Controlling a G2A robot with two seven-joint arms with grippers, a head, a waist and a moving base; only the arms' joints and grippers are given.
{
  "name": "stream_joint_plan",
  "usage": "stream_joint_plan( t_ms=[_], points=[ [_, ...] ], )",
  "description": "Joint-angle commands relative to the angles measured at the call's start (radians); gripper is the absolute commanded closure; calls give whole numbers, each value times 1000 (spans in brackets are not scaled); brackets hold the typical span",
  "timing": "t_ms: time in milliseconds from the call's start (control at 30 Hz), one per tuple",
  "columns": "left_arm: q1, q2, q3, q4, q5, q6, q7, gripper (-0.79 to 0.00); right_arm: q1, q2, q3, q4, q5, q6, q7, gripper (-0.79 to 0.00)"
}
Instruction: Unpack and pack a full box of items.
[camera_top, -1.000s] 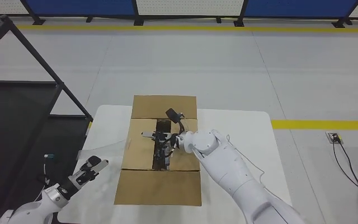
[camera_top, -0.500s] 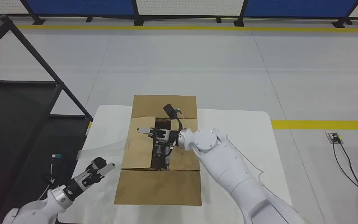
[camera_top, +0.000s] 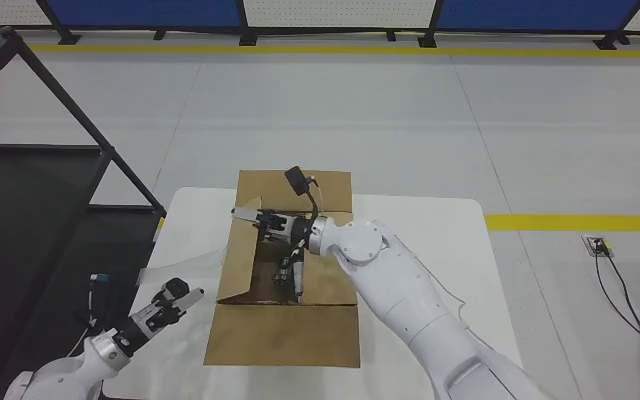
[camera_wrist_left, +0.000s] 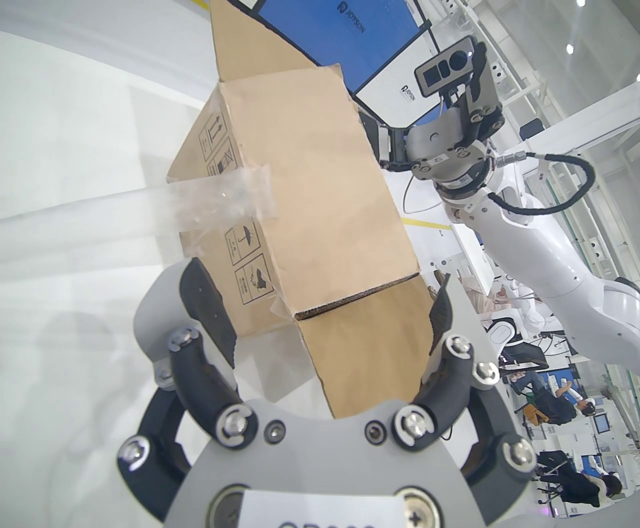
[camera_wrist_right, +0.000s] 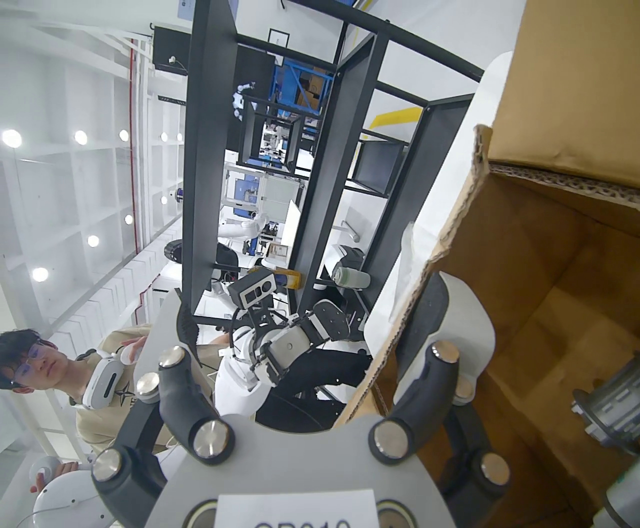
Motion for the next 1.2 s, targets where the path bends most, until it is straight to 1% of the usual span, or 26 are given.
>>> stream_joint_plan(
  t_ms=[0,200,300,400,567,667,800,1000,1167],
  points=[
    [0,0,1,-1,0,-1,-1,-785,2,-3,-4,-3,-4,2,2,-785],
    [1,0,1,2,7,5,1,-785,2,-3,-4,-3,-4,2,2,-785],
    [-4,-2,19,-4,72,26,34,-785,2,-3,-4,-3,-4,2,2,-785],
    [-2,-4,40,-23,140,13,75,-785,-23,0,-3,-43,-22,11,-25,-785],
    [10,-7,69,-57,237,-20,122,-785,-47,8,5,-108,-49,22,-34,-785],
    [14,-10,88,-71,279,-18,150,-785,-54,9,6,-136,-63,29,-33,-785],
    [11,-16,122,-82,334,12,203,-785,-57,8,6,-154,-73,31,-26,-785],
    [-11,-26,168,-82,360,82,267,-785,-53,4,2,-153,-79,10,-4,-785],
    [-23,-31,172,-74,339,119,290,-785,-49,1,-9,-153,-100,-30,29,-785]
  ],
)
